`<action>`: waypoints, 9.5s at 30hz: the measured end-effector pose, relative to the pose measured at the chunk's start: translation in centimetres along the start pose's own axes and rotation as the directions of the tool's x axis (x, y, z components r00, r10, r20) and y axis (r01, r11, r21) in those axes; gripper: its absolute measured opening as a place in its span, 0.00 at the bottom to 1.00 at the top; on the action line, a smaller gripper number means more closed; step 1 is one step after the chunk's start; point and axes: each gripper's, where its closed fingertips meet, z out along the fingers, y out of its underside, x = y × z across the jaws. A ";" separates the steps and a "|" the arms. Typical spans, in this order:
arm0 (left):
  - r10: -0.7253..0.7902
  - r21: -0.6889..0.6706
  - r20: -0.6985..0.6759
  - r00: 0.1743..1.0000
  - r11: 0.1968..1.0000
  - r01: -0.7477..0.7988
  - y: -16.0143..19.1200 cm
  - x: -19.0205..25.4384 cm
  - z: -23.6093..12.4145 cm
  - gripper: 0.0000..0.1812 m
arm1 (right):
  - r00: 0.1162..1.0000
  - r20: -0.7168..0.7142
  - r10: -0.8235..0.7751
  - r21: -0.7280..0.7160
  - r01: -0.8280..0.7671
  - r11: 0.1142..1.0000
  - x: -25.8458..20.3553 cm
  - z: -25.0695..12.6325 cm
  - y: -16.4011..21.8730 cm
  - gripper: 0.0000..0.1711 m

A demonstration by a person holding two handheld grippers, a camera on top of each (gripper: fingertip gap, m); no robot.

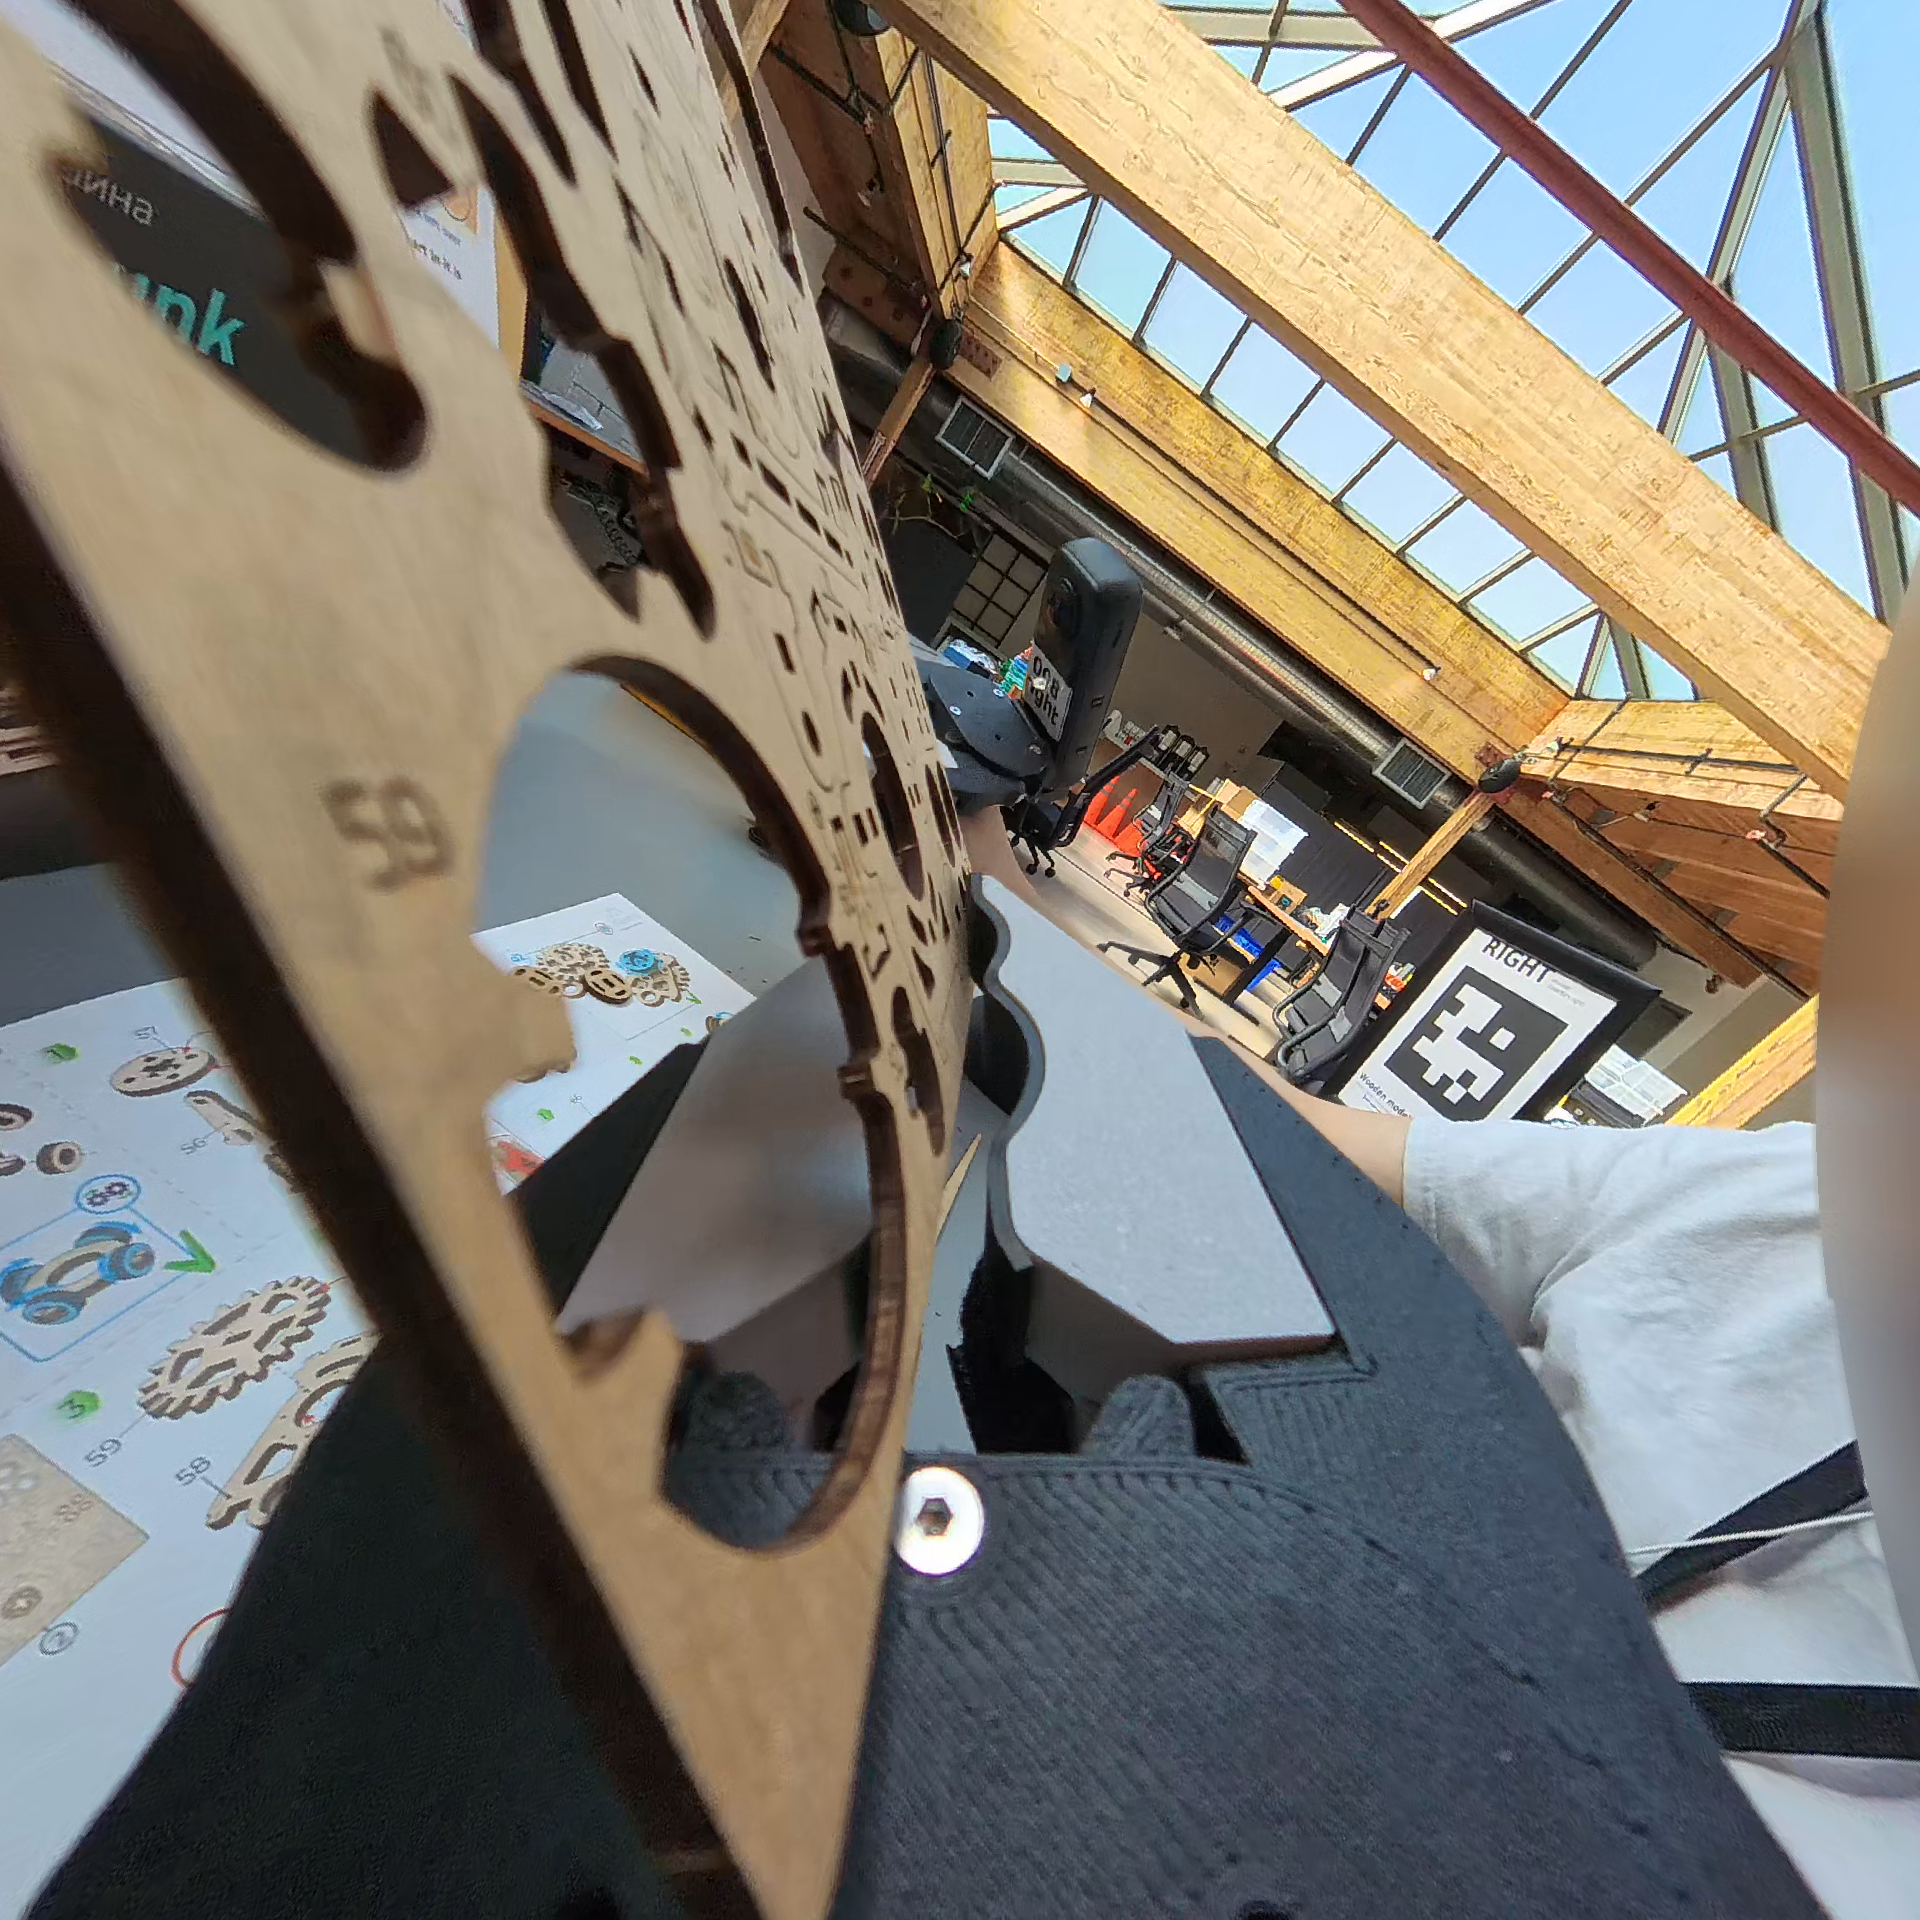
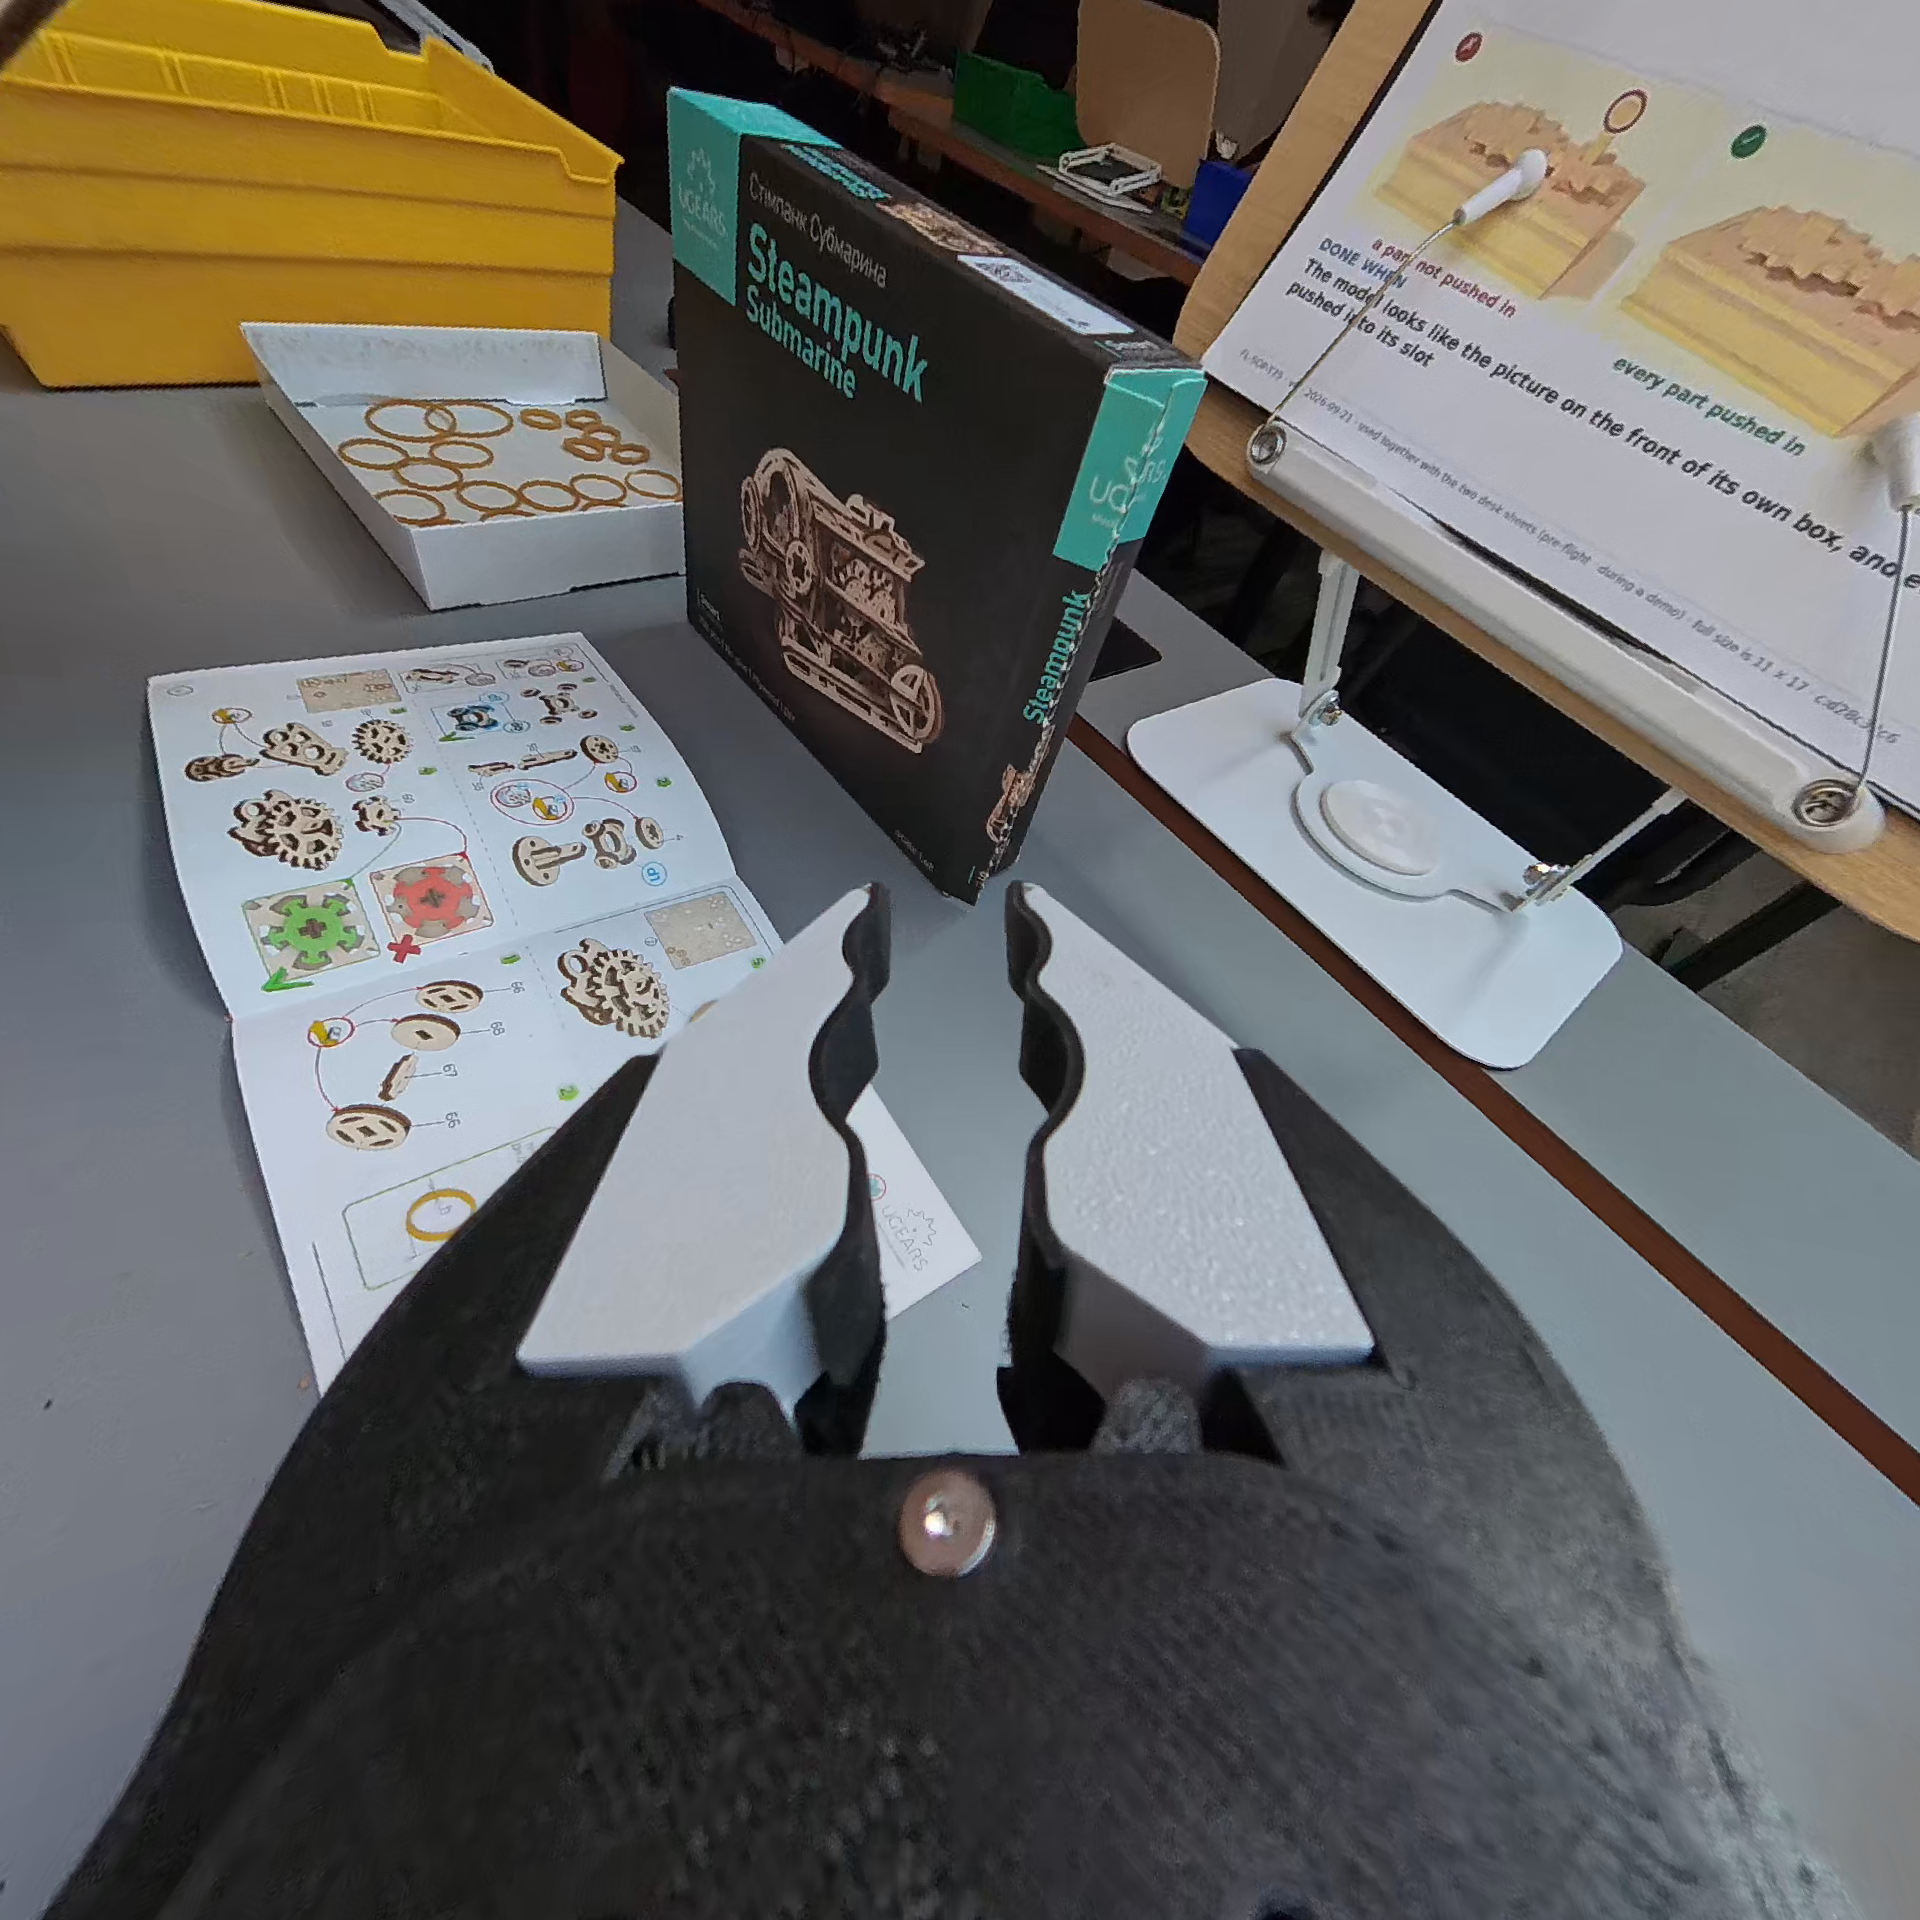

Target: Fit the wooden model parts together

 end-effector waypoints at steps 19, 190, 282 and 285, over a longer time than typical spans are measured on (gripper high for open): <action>0.095 -0.086 -0.028 0.995 0.992 -0.097 1.6 1.2 1.3 0.09 | 0.334 0.769 0.545 -0.174 -0.711 0.681 -15.4 -0.9 -8.6 0.00; 0.136 -0.241 -0.041 0.990 0.960 -0.142 4.0 0.2 0.8 0.01 | 0.507 0.737 0.447 -0.076 -0.595 0.800 -13.5 -1.5 -6.8 0.11; 0.031 -0.178 -0.006 0.999 0.984 -0.032 1.4 -1.2 -1.6 0.00 | 0.409 0.777 0.479 -0.096 -0.675 0.732 -10.4 -2.7 -6.3 0.00; 0.038 -0.175 -0.012 0.999 0.984 -0.040 1.4 -1.1 -1.6 0.00 | 0.419 0.774 0.475 -0.093 -0.667 0.739 -10.4 -2.7 -6.4 0.01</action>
